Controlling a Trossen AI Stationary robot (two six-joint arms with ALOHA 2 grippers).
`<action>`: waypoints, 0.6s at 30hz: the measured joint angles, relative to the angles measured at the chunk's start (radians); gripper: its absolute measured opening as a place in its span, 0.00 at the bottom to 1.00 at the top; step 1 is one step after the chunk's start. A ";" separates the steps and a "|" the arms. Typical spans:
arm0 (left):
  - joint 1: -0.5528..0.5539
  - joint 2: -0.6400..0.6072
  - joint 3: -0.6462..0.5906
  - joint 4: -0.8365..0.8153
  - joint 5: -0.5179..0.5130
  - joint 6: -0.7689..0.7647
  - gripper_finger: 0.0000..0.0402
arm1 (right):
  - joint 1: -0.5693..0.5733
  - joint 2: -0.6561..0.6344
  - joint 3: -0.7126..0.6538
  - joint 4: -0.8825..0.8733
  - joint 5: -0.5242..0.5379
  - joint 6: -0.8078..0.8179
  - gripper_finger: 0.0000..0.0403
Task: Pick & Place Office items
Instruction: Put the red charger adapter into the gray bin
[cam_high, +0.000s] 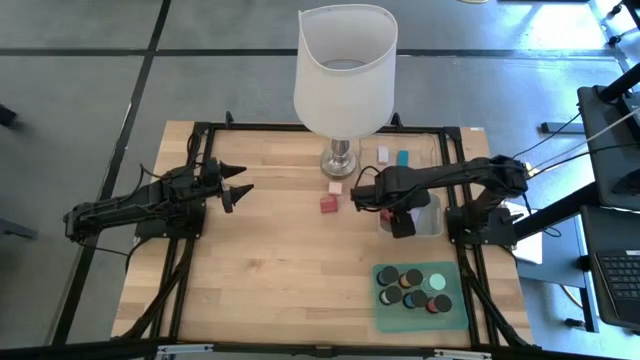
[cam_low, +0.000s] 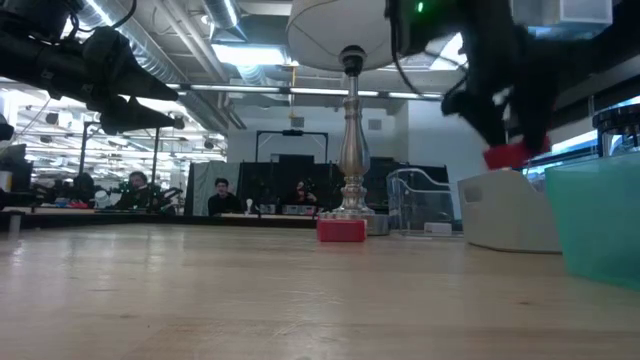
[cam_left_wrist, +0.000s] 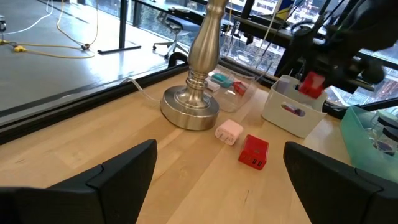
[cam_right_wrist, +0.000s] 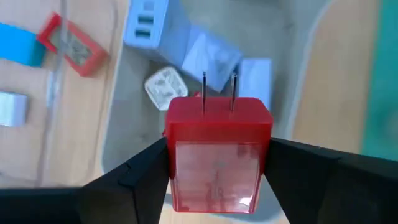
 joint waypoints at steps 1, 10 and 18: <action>0.000 0.000 0.000 0.000 0.000 0.000 0.87 | -0.007 0.000 -0.026 0.036 0.000 -0.013 0.59; 0.000 0.000 0.000 0.000 0.000 0.000 0.87 | -0.078 0.000 -0.195 0.296 -0.055 -0.160 0.56; 0.000 0.000 0.000 0.000 0.000 0.000 0.87 | -0.112 0.000 -0.221 0.317 -0.058 -0.227 0.58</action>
